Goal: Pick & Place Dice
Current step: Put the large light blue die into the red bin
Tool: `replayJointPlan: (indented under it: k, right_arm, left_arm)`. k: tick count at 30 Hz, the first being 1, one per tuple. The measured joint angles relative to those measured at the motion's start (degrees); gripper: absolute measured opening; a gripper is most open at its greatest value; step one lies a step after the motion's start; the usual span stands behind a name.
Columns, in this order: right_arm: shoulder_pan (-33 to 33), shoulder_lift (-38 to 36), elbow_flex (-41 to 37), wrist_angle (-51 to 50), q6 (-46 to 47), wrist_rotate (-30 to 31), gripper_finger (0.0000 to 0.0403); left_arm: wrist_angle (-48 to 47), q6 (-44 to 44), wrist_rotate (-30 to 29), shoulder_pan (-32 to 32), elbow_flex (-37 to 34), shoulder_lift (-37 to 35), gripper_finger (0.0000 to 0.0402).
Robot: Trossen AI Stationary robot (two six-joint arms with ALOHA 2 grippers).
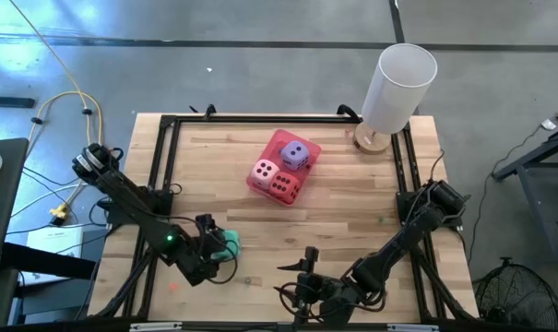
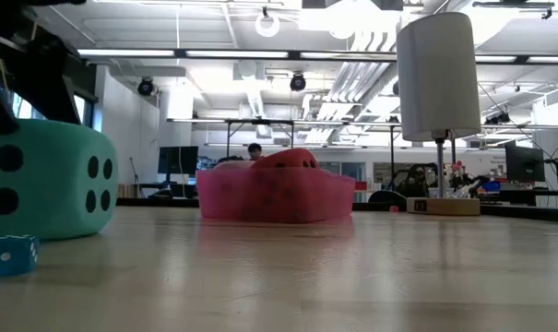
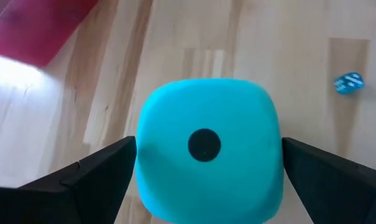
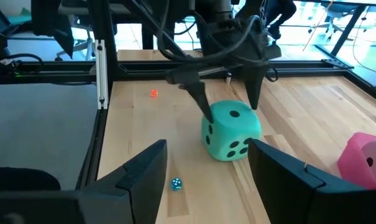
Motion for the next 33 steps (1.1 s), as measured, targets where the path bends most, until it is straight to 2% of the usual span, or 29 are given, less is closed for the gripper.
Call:
replayJointPlan:
  k: [12,24,33]
  right_arm:
    - [0.00,0.00,0.01,-0.23,0.65,-0.64,0.0217]
    - [0.00,0.00,0.01,-0.19,0.49,-1.08,0.0217]
    - [0.00,0.00,0.01,-0.03,0.96,-1.08,0.0217]
  left_arm:
    - [-0.24,-2.09,-0.61,0.90,0.35,6.19,0.0385]
    - [-0.10,-8.56,-0.80,0.97,0.17,6.50,0.0384]
    - [0.18,-9.74,-0.43,0.99,-0.16,6.61,0.0353]
